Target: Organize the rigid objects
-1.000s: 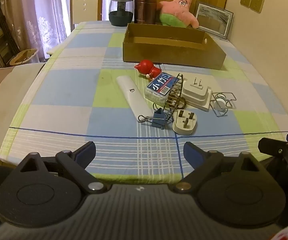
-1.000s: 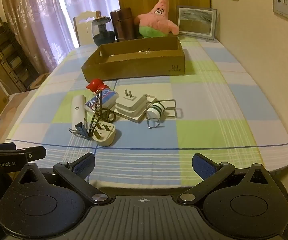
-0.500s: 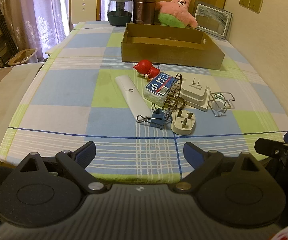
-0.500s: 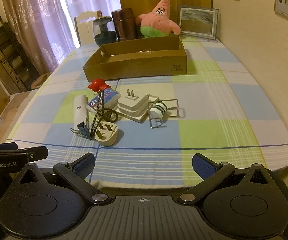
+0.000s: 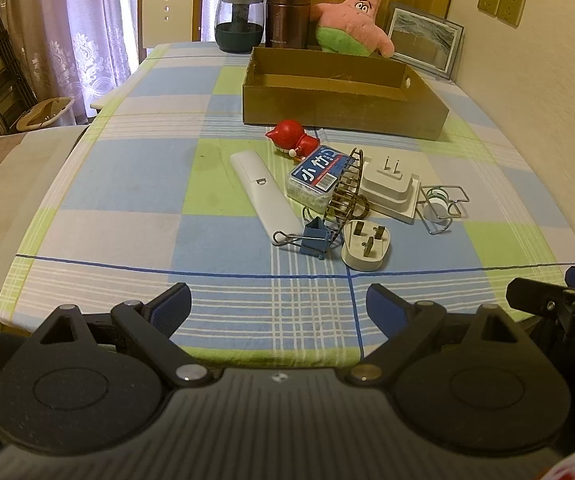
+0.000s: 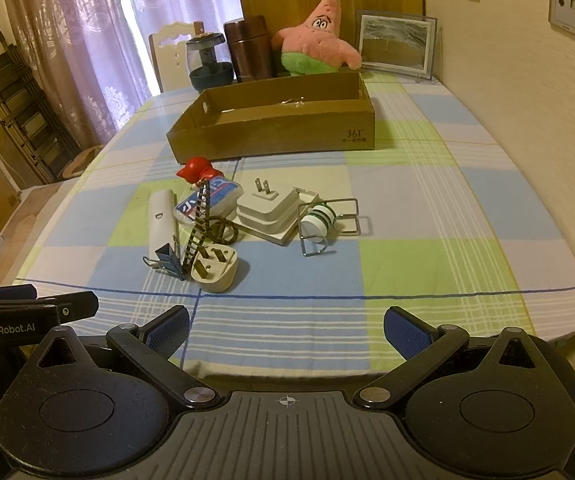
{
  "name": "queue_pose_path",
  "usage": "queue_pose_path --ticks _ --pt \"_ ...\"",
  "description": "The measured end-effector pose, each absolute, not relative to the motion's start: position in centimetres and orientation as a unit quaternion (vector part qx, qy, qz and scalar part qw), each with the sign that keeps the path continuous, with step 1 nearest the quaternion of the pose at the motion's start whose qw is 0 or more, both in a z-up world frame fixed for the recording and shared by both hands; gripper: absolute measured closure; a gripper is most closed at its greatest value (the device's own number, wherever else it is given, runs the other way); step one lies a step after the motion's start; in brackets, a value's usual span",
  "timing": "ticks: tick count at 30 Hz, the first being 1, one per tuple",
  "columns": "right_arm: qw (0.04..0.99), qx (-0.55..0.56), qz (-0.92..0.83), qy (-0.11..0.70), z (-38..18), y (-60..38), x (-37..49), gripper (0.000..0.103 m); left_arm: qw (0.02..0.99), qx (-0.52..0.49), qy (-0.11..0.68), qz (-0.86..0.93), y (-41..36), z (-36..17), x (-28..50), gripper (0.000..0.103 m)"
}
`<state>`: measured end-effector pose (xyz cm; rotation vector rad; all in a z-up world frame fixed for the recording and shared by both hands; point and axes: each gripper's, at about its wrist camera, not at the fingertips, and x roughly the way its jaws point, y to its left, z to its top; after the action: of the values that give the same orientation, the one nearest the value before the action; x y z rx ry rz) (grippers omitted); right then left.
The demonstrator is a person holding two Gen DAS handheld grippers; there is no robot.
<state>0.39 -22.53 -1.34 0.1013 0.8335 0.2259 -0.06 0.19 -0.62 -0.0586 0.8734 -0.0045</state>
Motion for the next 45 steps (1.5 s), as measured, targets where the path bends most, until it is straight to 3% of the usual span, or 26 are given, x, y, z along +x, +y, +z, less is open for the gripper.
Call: queue_pose_path --ticks 45 --pt "0.905 0.018 0.188 0.382 -2.8 -20.2 2.0 0.003 0.904 0.0 0.426 -0.039 2.1 -1.8 1.8 0.012"
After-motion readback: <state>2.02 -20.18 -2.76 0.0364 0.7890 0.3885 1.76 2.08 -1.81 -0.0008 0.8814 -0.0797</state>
